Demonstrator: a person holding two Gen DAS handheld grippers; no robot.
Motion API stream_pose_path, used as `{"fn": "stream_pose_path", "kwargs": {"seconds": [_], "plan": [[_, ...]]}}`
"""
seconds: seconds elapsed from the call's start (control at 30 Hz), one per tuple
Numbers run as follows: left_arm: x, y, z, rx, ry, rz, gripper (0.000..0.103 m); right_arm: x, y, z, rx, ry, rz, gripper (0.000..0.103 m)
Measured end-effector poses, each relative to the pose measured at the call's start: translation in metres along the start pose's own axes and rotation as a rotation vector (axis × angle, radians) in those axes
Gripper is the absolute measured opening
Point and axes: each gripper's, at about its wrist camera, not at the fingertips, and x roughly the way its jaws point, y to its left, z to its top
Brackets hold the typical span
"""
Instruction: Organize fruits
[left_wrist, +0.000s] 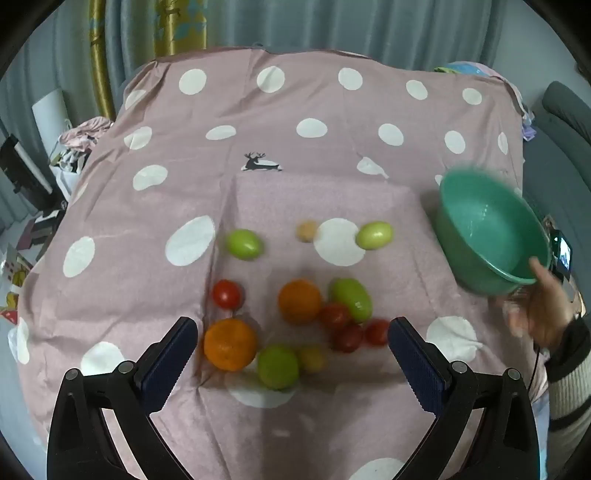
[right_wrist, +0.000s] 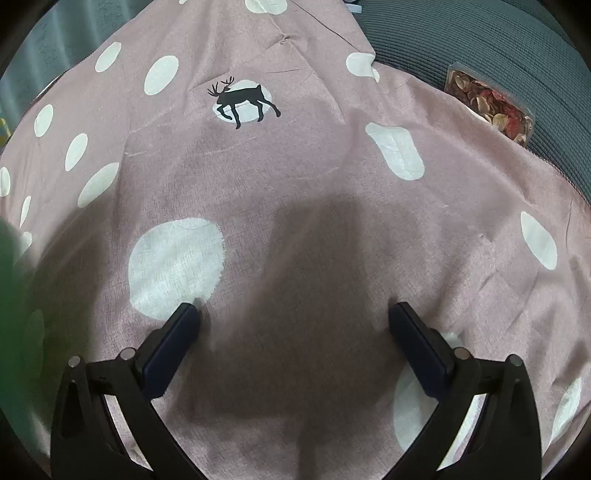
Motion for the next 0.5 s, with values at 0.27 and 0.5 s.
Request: {"fn": "stream_pose_path", "kwargs": {"seconds": [0.27,0.5], "plan": [[0.011,-0.027,0.011,0.073,-0.001,0.066,0.102,0.000,0.000,0.000,0.000,0.001,-0.001,0.103],[0.011,-0.045,0.010,0.087,-0.007,0.065,0.102,0.001,0.001,0.000,-0.005,0.002,-0.006,0.103]]}}
